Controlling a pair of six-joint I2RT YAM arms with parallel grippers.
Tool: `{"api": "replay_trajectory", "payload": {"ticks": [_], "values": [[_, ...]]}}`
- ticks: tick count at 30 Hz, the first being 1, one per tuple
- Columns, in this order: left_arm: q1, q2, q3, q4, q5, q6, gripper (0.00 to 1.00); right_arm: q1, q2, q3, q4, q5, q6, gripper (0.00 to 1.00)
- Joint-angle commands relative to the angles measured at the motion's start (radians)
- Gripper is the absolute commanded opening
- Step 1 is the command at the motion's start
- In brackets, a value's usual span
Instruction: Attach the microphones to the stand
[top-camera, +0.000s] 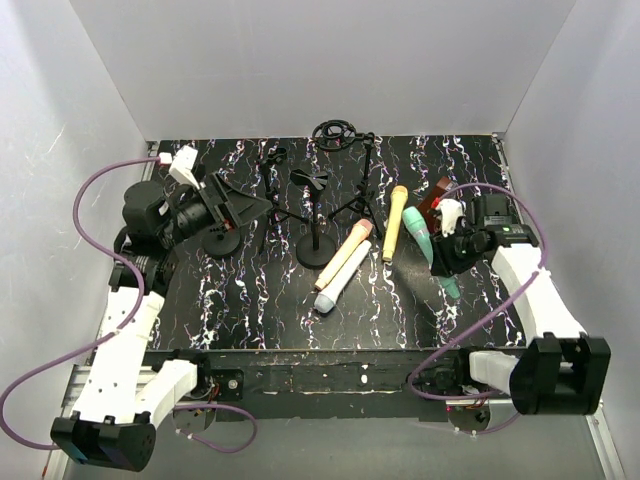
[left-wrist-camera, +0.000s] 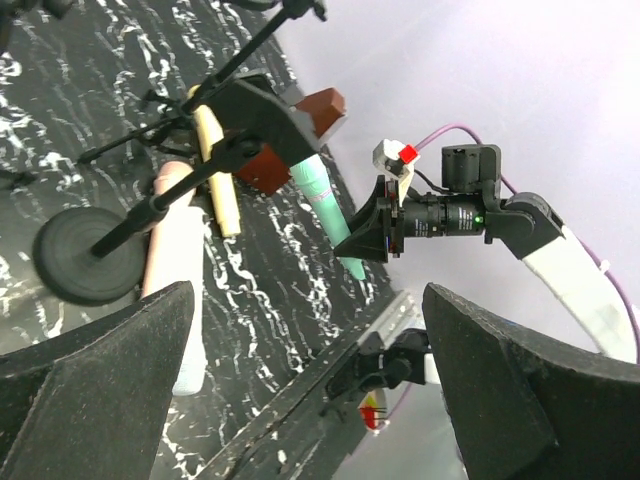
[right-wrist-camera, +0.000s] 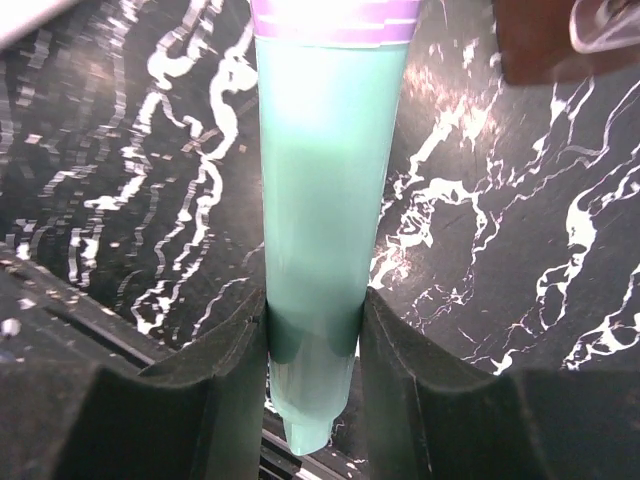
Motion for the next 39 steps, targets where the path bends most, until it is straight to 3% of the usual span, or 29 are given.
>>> {"api": "replay_trajectory", "payload": {"ticks": [1,4,14,21,30,39], "values": [[-0.017,0.055,0.084,0.089,0.086,-0.100,0.98,-0.015,-0.104,0.116,-0.162,-0.182,-0.053,0.02],[-0.072,0.095,0.125,0.109,0.071,-0.129,0.98,-0.016,-0.156,0.163,-0.195,-0.302,-0.060,0.01],[-0.459,0.268,0.274,0.112,-0.193,-0.080,0.98,-0.015,-0.183,0.329,-0.190,-0.751,-0.024,0.01],[-0.677,0.394,0.338,0.164,-0.359,-0.045,0.98,-0.013,-0.135,0.432,-0.195,-0.887,0.057,0.02],[-0.770,0.470,0.326,0.321,-0.463,-0.029,0.98,-0.016,-0.152,0.409,-0.161,-0.944,0.098,0.02],[-0.804,0.524,0.322,0.416,-0.472,-0.029,0.88,-0.016,-0.149,0.389,-0.146,-0.984,0.120,0.03]]}}
